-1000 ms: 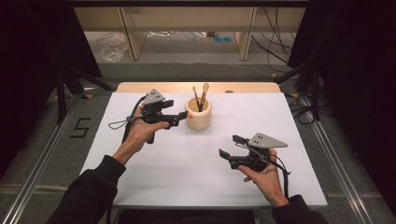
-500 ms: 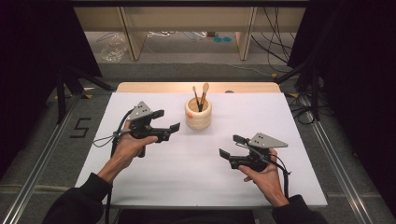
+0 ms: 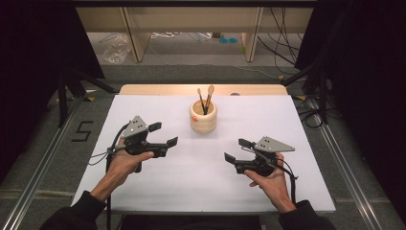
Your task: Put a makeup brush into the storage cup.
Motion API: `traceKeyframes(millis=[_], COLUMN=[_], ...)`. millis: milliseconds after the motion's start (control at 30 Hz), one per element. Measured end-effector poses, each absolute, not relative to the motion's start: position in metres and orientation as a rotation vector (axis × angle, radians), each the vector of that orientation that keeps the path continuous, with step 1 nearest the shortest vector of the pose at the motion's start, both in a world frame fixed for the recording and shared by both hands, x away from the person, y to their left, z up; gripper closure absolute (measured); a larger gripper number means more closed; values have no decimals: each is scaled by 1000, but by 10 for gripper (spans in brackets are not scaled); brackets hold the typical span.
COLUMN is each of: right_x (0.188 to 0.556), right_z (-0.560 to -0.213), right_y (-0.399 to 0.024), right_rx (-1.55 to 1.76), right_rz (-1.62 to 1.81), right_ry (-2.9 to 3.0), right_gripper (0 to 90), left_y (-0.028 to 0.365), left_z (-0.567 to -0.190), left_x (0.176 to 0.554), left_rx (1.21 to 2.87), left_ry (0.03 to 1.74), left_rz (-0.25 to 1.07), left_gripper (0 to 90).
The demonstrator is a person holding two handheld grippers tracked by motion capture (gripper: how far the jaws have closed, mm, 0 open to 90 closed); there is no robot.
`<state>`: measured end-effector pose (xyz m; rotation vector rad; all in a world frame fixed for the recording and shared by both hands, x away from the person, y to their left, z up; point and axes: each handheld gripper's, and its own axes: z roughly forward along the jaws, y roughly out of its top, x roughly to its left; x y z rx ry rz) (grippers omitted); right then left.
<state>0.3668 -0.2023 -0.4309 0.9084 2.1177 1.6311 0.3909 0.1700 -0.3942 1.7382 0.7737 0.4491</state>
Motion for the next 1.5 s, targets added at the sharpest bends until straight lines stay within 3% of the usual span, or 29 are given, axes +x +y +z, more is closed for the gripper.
traceKeyframes(millis=[1500], right_x=[364], right_z=[-428], right_y=[-202], right_rx=[913], right_rz=[1604], right_ry=[2133], right_gripper=[223], left_y=[186], left_z=[-417], left_x=[343], left_rx=[1782], left_ry=[777], left_rz=[481], left_gripper=[161])
